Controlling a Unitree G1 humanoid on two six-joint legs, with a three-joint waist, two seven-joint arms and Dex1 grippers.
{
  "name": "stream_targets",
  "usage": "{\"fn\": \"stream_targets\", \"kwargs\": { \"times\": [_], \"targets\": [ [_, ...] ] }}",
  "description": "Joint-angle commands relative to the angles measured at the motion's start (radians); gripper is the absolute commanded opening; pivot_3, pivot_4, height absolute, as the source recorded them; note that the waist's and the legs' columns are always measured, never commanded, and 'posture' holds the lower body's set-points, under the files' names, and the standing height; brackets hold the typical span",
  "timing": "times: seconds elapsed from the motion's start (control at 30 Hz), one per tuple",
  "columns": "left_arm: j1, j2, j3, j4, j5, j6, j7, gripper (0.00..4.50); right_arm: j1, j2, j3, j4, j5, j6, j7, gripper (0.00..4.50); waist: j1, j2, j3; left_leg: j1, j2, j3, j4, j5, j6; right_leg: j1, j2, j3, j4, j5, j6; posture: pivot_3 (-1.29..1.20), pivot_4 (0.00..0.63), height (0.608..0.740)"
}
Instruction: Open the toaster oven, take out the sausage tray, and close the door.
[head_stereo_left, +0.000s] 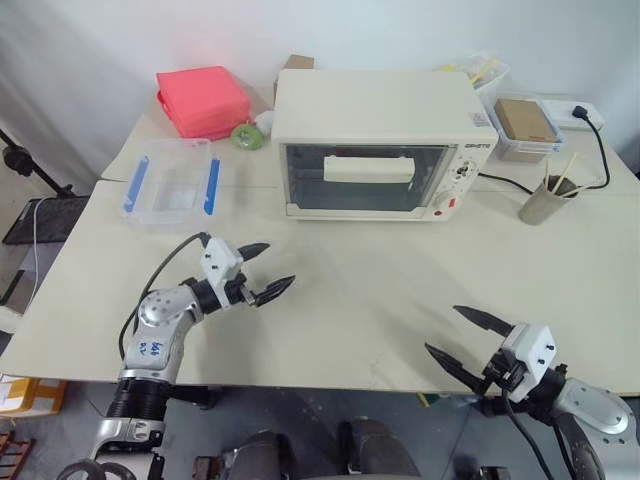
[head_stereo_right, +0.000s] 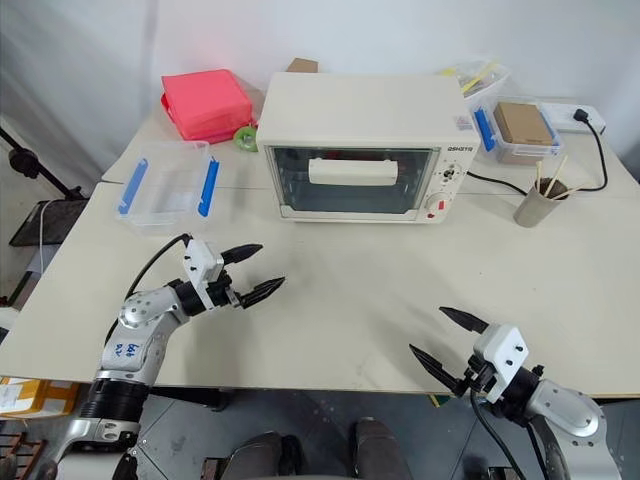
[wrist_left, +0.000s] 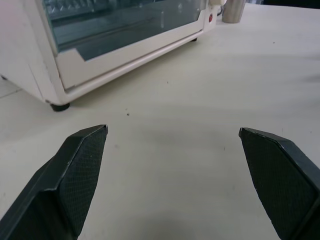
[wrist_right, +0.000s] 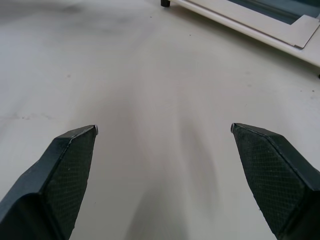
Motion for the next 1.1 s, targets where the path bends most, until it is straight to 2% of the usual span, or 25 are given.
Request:
{"fn": "stream_targets", "kwargs": {
  "times": [0.03, 0.17, 0.27, 0.33, 0.43, 0.57, 0.67, 0.9, 1.1],
  "targets": [
    [-0.001, 0.016, 0.003, -0.034, -0.002, 0.001, -0.008, 4.47, -0.036, -0.006, -0.003, -0.038, 0.04, 0.03, 0.001, 4.5, 0.001, 0.0, 0.0, 0.0, 0.0, 0.0, 0.0, 0.0, 0.0, 0.0, 0.0, 0.0, 0.0, 0.0, 0.0, 0.0, 0.15, 0.74],
    [0.011, 0.019, 0.04, -0.083, -0.071, 0.043, -0.016, 4.47, -0.156, 0.007, -0.009, -0.047, 0.125, 0.153, -0.038, 4.5, 0.0, 0.0, 0.0, 0.0, 0.0, 0.0, 0.0, 0.0, 0.0, 0.0, 0.0, 0.0, 0.0, 0.0, 0.0, 0.0, 0.15, 0.74],
    [0.026, 0.055, 0.081, -0.15, -0.225, 0.172, -0.116, 4.47, -0.269, 0.005, -0.001, -0.027, 0.159, 0.223, -0.046, 4.5, -0.005, 0.0, 0.0, 0.0, 0.0, 0.0, 0.001, 0.0, 0.0, 0.0, 0.0, 0.0, 0.001, 0.0, 0.0, 0.0, 0.15, 0.74],
    [0.031, 0.071, 0.102, -0.179, -0.265, 0.21, -0.125, 4.47, -0.342, -0.001, 0.009, 0.0, 0.153, 0.245, -0.04, 4.5, -0.003, 0.0, 0.0, 0.0, 0.001, -0.001, 0.0, 0.0, 0.0, -0.001, 0.0, -0.001, 0.001, 0.0, 0.0, 0.0, 0.15, 0.74],
    [0.036, 0.076, 0.119, -0.209, -0.284, 0.235, -0.113, 4.47, -0.432, 0.009, 0.01, 0.042, 0.153, 0.276, -0.05, 4.5, -0.003, 0.0, 0.0, 0.0, 0.0, -0.001, 0.0, 0.0, 0.0, -0.001, 0.0, -0.001, 0.001, 0.0, -0.001, 0.0, 0.15, 0.74],
    [0.075, 0.072, 0.135, -0.289, -0.305, 0.273, -0.086, 4.47, -0.661, 0.052, 0.075, 0.182, 0.116, 0.29, -0.044, 4.5, -0.005, 0.0, 0.0, -0.001, 0.0, 0.0, 0.003, 0.0, 0.0, -0.001, 0.0, -0.001, 0.001, 0.0, 0.0, 0.0, 0.15, 0.74],
    [0.085, 0.062, 0.135, -0.304, -0.302, 0.277, -0.073, 4.47, -0.765, 0.09, 0.079, 0.275, 0.1, 0.263, -0.05, 4.5, -0.011, 0.0, 0.0, -0.001, 0.001, -0.001, 0.002, 0.0, 0.0, -0.001, 0.0, -0.001, 0.002, 0.0, -0.001, 0.0, 0.15, 0.74],
    [0.098, 0.048, 0.135, -0.329, -0.307, 0.294, -0.046, 4.47, -0.884, 0.15, 0.109, 0.373, 0.063, 0.198, -0.003, 4.5, -0.021, 0.001, 0.0, -0.003, 0.001, 0.0, 0.002, -0.001, 0.001, -0.001, -0.001, -0.001, -0.001, 0.0, 0.0, 0.0, 0.15, 0.74],
    [0.111, 0.04, 0.161, -0.33, -0.317, 0.313, -0.005, 4.47, -0.837, 0.156, 0.141, 0.288, 0.054, 0.144, 0.068, 4.5, -0.025, 0.001, 0.0, -0.003, 0.001, -0.001, 0.001, -0.001, 0.001, -0.002, -0.001, -0.001, 0.0, 0.0, 0.0, 0.0, 0.15, 0.74]
  ]
}}
